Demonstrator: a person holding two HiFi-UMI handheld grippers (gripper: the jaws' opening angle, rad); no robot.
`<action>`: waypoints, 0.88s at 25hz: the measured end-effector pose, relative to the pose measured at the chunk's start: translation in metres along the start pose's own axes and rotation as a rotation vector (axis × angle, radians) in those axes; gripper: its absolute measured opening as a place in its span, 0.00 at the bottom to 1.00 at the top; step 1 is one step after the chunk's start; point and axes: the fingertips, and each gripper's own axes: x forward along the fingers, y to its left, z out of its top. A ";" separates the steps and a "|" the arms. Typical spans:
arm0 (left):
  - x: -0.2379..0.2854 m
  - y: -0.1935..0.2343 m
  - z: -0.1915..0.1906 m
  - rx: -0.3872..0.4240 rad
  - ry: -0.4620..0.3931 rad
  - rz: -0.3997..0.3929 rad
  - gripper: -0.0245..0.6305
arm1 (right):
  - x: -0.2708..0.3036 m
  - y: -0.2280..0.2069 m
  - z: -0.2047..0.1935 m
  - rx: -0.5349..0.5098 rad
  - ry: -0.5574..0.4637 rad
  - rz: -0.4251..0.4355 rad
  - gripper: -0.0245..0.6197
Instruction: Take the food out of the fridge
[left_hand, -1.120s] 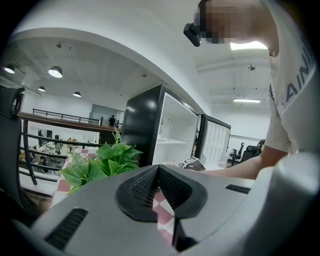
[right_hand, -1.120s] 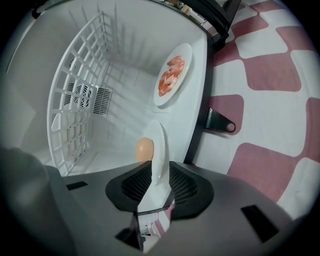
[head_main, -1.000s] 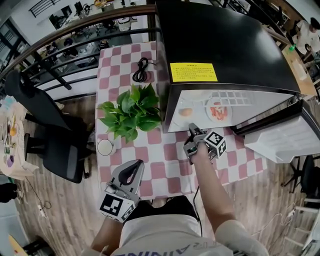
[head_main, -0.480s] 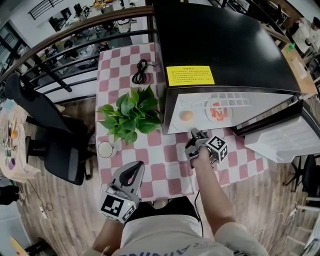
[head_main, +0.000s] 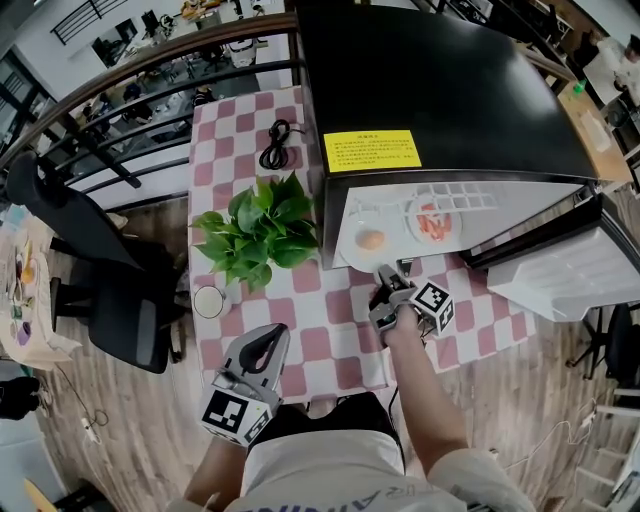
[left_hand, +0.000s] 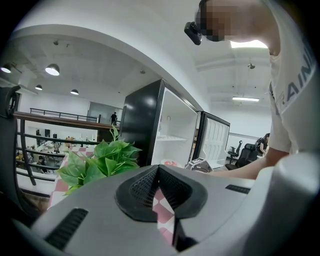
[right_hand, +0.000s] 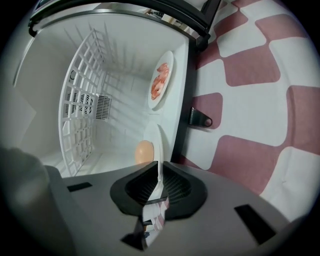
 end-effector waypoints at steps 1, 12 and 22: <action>-0.001 0.000 -0.001 -0.001 0.002 0.000 0.05 | 0.001 0.000 -0.001 -0.007 0.002 0.007 0.09; -0.004 -0.007 -0.002 -0.027 -0.004 -0.027 0.05 | 0.013 -0.002 0.004 0.058 0.010 0.092 0.13; 0.002 -0.019 0.001 -0.016 -0.002 -0.069 0.05 | -0.019 0.010 0.004 0.077 -0.011 0.200 0.09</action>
